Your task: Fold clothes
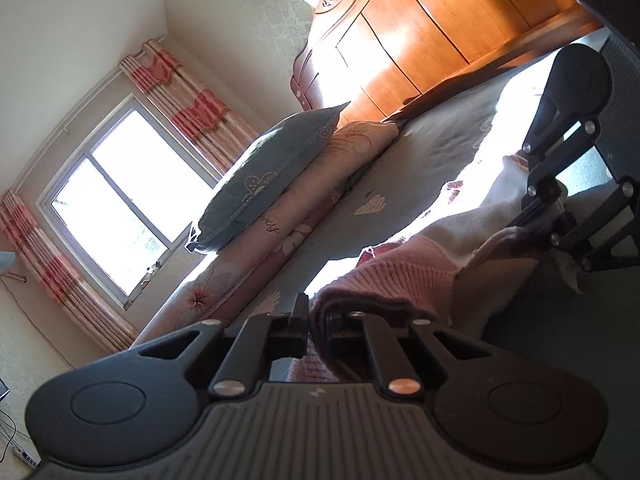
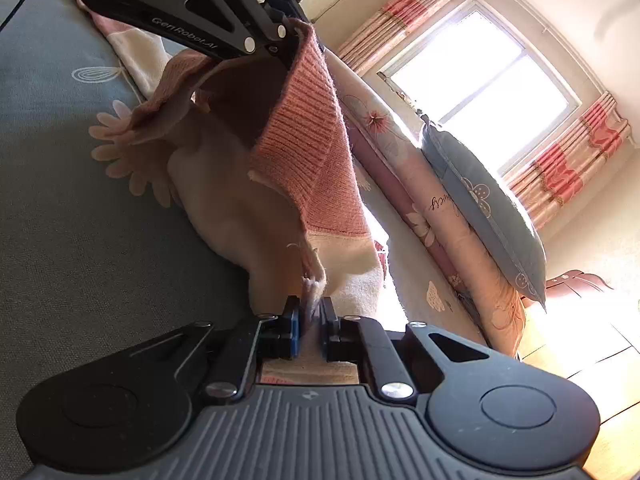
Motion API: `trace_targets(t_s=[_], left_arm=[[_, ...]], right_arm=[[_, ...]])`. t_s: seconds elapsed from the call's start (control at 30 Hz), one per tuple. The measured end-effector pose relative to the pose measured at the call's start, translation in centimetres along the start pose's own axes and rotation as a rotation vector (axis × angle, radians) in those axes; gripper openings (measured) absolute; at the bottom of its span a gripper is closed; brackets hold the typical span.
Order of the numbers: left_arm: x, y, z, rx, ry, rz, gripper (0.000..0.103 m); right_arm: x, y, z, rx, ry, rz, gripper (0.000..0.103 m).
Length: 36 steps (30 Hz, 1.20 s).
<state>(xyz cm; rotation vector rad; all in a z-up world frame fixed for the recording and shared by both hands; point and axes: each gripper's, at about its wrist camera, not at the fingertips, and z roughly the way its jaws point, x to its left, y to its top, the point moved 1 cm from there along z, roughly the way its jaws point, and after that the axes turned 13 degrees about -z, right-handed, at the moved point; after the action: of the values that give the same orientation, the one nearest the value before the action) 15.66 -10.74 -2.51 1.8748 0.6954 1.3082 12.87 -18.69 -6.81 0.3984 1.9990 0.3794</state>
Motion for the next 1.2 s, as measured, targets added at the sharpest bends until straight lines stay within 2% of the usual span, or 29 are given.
trace_targets(t_s=[0.23,0.33,0.43,0.47,0.6,0.73,0.9,0.97,1.03,1.1,1.17,1.2], left_arm=[[1.5,1.2,-4.4,-0.021,0.0,-0.021,0.006],[1.6,1.9,-6.9,-0.024,-0.023,-0.022,0.006],[1.4,2.1,-9.4,-0.005,-0.063,-0.029,0.006],[1.3,2.0,-10.3,0.004,-0.081,-0.029,0.006],[-0.1,1.1,-13.7,0.04,-0.169,0.015,0.01],[-1.9,0.3,-16.5,0.044,-0.22,0.064,0.013],[-1.5,1.5,-18.3,0.008,-0.242,0.011,0.015],[-0.7,1.8,-18.0,0.023,-0.231,-0.044,0.015],[0.6,1.7,-17.0,0.073,-0.221,-0.142,0.015],[2.1,1.2,-15.4,0.157,-0.207,-0.266,0.015],[3.7,0.0,-13.9,0.251,-0.197,-0.404,0.015],[4.3,-0.7,-13.2,0.296,-0.201,-0.466,0.017]], right_arm=[[-4.2,0.4,-5.9,-0.05,0.036,0.024,0.011],[-6.3,0.7,-8.4,-0.062,0.109,0.063,0.011],[-7.7,0.9,-11.1,-0.089,0.225,0.092,0.011],[-8.0,0.9,-11.9,-0.105,0.262,0.094,0.007],[-7.9,0.8,-14.9,-0.143,0.383,0.081,0.007],[-6.6,0.6,-15.9,-0.132,0.4,0.069,0.007],[-5.3,0.2,-16.1,-0.113,0.417,0.137,0.01],[-5.4,-0.2,-15.7,-0.098,0.422,0.196,0.01],[-5.4,-0.7,-15.0,-0.069,0.415,0.269,0.01],[-5.5,-1.5,-14.2,-0.031,0.402,0.355,0.016],[-5.9,-3.1,-12.9,0.033,0.416,0.492,0.024],[-6.0,-4.3,-12.0,0.071,0.43,0.574,0.025]])
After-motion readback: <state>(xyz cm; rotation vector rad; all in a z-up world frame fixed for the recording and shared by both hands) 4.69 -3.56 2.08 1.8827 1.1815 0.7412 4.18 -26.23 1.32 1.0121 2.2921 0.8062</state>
